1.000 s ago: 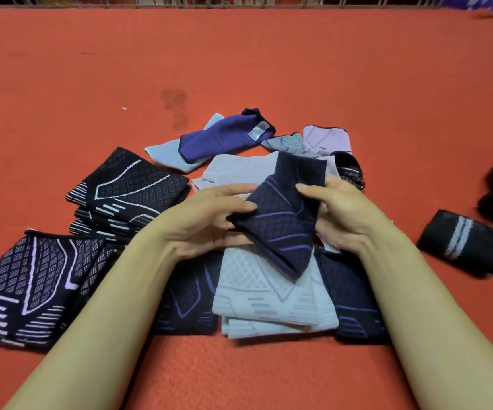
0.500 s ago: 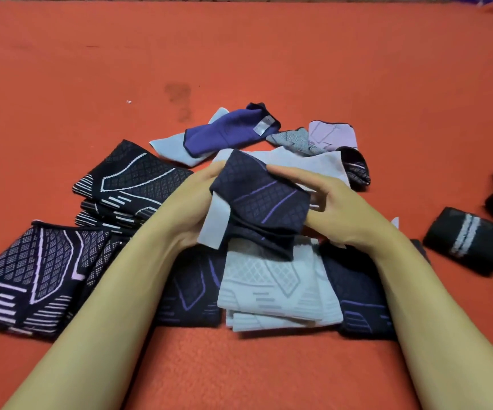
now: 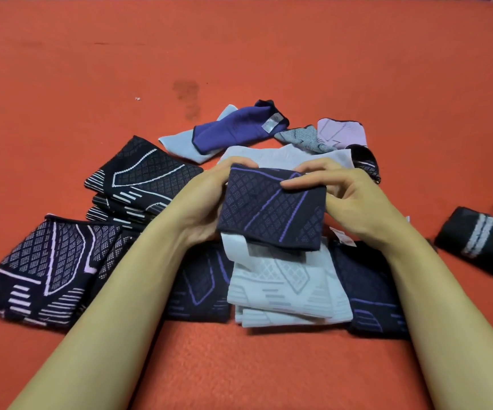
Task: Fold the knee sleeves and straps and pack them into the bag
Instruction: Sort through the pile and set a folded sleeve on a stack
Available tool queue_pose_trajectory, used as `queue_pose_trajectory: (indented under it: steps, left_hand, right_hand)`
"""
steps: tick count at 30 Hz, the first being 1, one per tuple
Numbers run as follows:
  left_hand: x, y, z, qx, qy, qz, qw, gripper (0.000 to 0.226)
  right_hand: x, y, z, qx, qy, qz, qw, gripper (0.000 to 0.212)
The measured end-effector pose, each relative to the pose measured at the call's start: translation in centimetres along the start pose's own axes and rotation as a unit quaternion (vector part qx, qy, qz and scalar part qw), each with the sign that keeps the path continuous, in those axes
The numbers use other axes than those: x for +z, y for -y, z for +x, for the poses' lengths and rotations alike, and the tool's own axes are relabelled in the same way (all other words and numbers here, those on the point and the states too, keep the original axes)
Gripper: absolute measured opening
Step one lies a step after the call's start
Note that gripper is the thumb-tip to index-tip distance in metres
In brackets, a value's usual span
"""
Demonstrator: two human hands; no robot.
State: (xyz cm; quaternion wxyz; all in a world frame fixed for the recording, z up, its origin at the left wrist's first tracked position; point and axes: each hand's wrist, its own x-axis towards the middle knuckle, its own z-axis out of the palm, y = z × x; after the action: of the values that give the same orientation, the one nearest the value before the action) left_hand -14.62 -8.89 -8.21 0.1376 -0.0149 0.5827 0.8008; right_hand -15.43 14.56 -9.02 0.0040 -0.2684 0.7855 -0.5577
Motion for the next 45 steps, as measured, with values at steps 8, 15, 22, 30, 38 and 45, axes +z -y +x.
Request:
queue_pose_trajectory:
  steps: [8,15,22,30,38,45]
  left_hand:
    - [-0.1,-0.5,-0.6,-0.018,0.010,0.028,0.999,0.055]
    - [-2.5,-1.5,-2.7,0.112,0.049,0.390,0.913,0.090]
    - [-3.6,-2.9,-4.7,0.164,0.010,0.338,0.927,0.039]
    - [-7.4,-5.6,-10.9,0.237,0.076,0.532,0.810,0.031]
    - [-12.7,0.3,-13.4,0.242,0.097,0.734,0.627,0.046]
    - [-11.2,-0.4,-13.7,0.161,0.037,0.705,0.689,0.043]
  right_hand:
    - [0.8,-0.3,0.2,0.046,-0.021,0.042,0.998,0.053]
    - [1.1,1.4,0.2,0.070,0.016,0.123,0.990,0.056]
    - [2.5,1.7,0.1,0.101,0.120,0.050,0.986,0.041]
    - [6.3,4.1,-0.6,-0.217,-0.029,-0.235,0.947,0.031]
    - [9.2,2.2,-1.1,-0.144,0.188,-0.278,0.931,0.038]
    - [9.4,3.3,-1.0,-0.037,0.212,-0.243,0.946,0.036]
